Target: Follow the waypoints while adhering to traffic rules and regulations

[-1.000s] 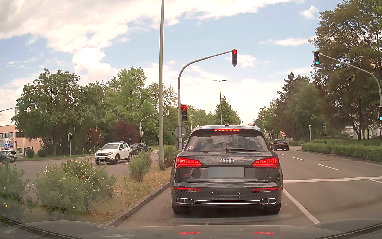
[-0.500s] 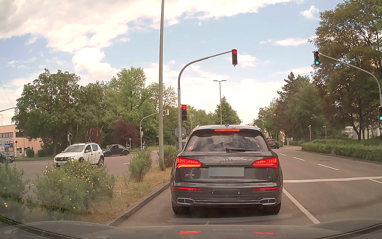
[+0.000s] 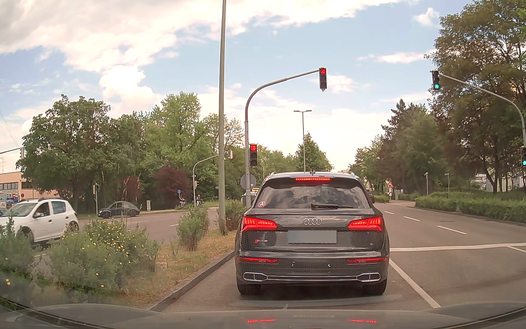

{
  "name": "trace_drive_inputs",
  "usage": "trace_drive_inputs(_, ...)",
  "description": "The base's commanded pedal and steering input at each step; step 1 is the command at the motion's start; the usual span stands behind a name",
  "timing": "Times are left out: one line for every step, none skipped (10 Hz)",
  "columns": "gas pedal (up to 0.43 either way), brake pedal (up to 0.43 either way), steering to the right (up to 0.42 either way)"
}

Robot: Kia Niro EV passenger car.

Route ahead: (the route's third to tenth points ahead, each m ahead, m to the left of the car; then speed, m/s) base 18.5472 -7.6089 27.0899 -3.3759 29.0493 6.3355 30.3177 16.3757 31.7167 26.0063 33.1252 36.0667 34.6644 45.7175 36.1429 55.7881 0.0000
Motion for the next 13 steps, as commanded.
trace_drive_inputs(0.0, 0.494, 0.031)
trace_drive_inputs(0.0, 0.5, 0.031)
trace_drive_inputs(0.0, 0.494, 0.032)
trace_drive_inputs(0.0, 0.5, 0.032)
trace_drive_inputs(0.0, 0.494, 0.032)
trace_drive_inputs(0.0, 0.5, 0.032)
trace_drive_inputs(0.0, 0.5, 0.031)
trace_drive_inputs(0.0, 0.5, 0.032)
trace_drive_inputs(0.0, 0.494, 0.031)
trace_drive_inputs(0.0, 0.5, 0.031)
trace_drive_inputs(0.0, 0.5, 0.031)
trace_drive_inputs(0.0, 0.494, 0.032)
trace_drive_inputs(0.0, 0.5, 0.031)
